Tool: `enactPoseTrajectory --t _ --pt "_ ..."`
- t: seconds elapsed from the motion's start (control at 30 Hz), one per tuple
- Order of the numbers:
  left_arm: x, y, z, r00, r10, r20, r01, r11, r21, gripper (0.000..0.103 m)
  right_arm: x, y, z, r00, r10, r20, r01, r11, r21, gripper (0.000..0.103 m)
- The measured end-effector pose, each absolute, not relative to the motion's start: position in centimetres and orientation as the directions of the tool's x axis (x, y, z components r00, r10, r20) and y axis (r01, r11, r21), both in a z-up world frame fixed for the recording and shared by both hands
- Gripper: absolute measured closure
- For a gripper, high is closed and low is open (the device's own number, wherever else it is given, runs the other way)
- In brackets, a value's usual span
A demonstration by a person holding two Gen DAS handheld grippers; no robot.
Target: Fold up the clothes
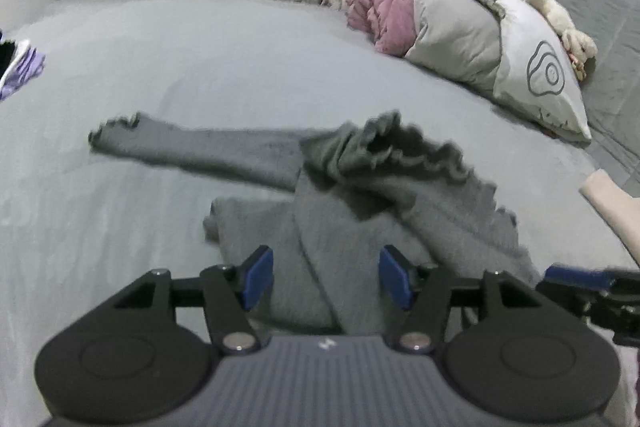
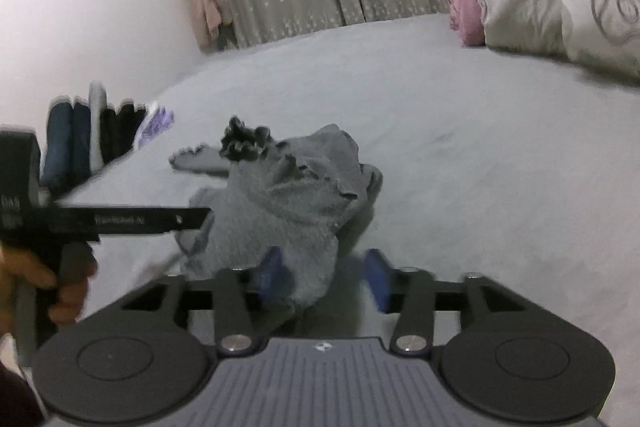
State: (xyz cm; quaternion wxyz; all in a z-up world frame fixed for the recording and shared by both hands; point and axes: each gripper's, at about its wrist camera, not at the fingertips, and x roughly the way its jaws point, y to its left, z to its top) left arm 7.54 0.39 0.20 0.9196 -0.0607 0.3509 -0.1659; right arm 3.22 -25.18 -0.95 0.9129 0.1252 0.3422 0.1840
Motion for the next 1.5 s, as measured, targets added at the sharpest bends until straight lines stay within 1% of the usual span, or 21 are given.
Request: enactPoseTrajectory --t 0.03,0.13,0.2,0.43,0.47,0.53,0.6,0.67,0.87,0.97,1.07,1.17,1.23,1.27,1.3,1.33,1.37,1.4,1.43,1.47,1.5 --pt "7.8 0.7 0.5 0.710 -0.360 -0.606 0.285 0.933 -0.221 0.037 4.2 -25.5 -1.7 0.673 0.467 -0.573 -0.231 0.869 0.437 0.053" --pt "8.7 0.6 1.0 0.722 -0.389 -0.572 0.381 0.914 -0.141 0.034 5.7 -26.3 -2.6 0.633 0.526 -0.568 -0.190 0.817 0.544 0.053" --pt "10.1 0.5 0.8 0.713 -0.424 -0.559 0.493 0.869 -0.031 0.030 6.3 -26.6 -3.2 0.609 0.558 -0.563 -0.179 0.788 0.589 0.053" --pt "14.5 1.6 -0.3 0.619 -0.527 -0.583 0.673 0.738 0.047 0.031 7.3 -27.8 -4.3 0.555 0.622 -0.552 -0.184 0.739 0.648 0.055" --pt "14.9 1.6 -0.3 0.606 -0.537 -0.587 0.692 0.720 0.056 0.031 7.3 -28.0 -4.4 0.548 0.630 -0.550 -0.187 0.733 0.654 0.059" --pt "15.5 1.6 -0.4 0.586 -0.551 -0.594 0.719 0.692 0.068 0.031 7.3 -28.3 -4.4 0.533 0.645 -0.547 -0.199 0.724 0.661 0.073" --pt "16.4 1.1 -0.2 0.548 -0.578 -0.604 0.763 0.642 0.078 0.034 7.5 -28.2 -4.0 0.538 0.644 -0.545 -0.217 0.730 0.648 0.094" --pt "16.9 0.5 -0.1 0.525 -0.583 -0.620 0.786 0.612 0.089 0.034 7.6 -28.5 -3.6 0.558 0.619 -0.553 -0.216 0.751 0.624 0.098" --pt "19.4 -1.3 0.2 0.420 -0.612 -0.670 0.839 0.544 0.029 0.034 8.2 -30.7 -4.4 0.572 0.522 -0.633 -0.117 0.815 0.567 0.099" --pt "20.6 -1.7 0.4 0.365 -0.631 -0.684 0.855 0.519 -0.022 0.038 8.1 -31.8 -4.8 0.569 0.482 -0.667 -0.070 0.836 0.545 0.100" --pt "21.6 -1.5 0.4 0.302 -0.647 -0.700 0.862 0.499 -0.090 0.041 7.8 -33.4 -4.8 0.569 0.501 -0.653 -0.044 0.811 0.583 0.100" --pt "22.7 -1.2 0.0 0.245 -0.652 -0.718 0.850 0.500 -0.165 0.042 7.4 -34.2 -4.6 0.575 0.543 -0.612 -0.049 0.770 0.637 0.095" --pt "23.5 -0.9 -0.6 0.208 -0.645 -0.736 0.830 0.514 -0.216 0.046 6.9 -34.6 -4.8 0.570 0.582 -0.580 -0.053 0.731 0.680 0.090" --pt "23.9 -0.8 -1.0 0.191 -0.638 -0.746 0.813 0.529 -0.244 0.050 7.0 -34.7 -5.1 0.562 0.593 -0.577 -0.049 0.720 0.692 0.082" --pt "24.1 -0.6 -1.4 0.183 -0.637 -0.748 0.798 0.542 -0.266 0.057 7.0 -34.7 -5.4 0.547 0.601 -0.583 -0.044 0.716 0.697 0.075" --pt "24.1 -0.4 -1.6 0.182 -0.641 -0.745 0.785 0.551 -0.283 0.063 7.1 -34.6 -5.8 0.531 0.609 -0.589 -0.040 0.712 0.701 0.074" --pt "23.9 -0.2 -1.9 0.192 -0.647 -0.738 0.768 0.567 -0.297 0.076 7.1 -34.4 -6.2 0.512 0.617 -0.597 -0.037 0.711 0.702 0.074" --pt "23.5 0.1 -2.1 0.211 -0.654 -0.727 0.749 0.586 -0.310 0.082 7.2 -34.1 -6.6 0.494 0.625 -0.605 -0.035 0.710 0.704 0.074" --pt "23.1 0.4 -2.4 0.230 -0.659 -0.716 0.729 0.604 -0.322 0.084 7.2 -33.9 -7.0 0.481 0.629 -0.612 -0.036 0.711 0.702 0.074" --pt "22.6 0.6 -2.5 0.255 -0.661 -0.706 0.712 0.622 -0.325 0.089 7.1 -33.6 -7.0 0.484 0.623 -0.614 -0.048 0.720 0.692 0.078" --pt "21.6 0.8 -2.4 0.296 -0.656 -0.694 0.693 0.648 -0.316 0.091 7.0 -33.3 -7.0 0.491 0.616 -0.616 -0.063 0.731 0.680 0.092"
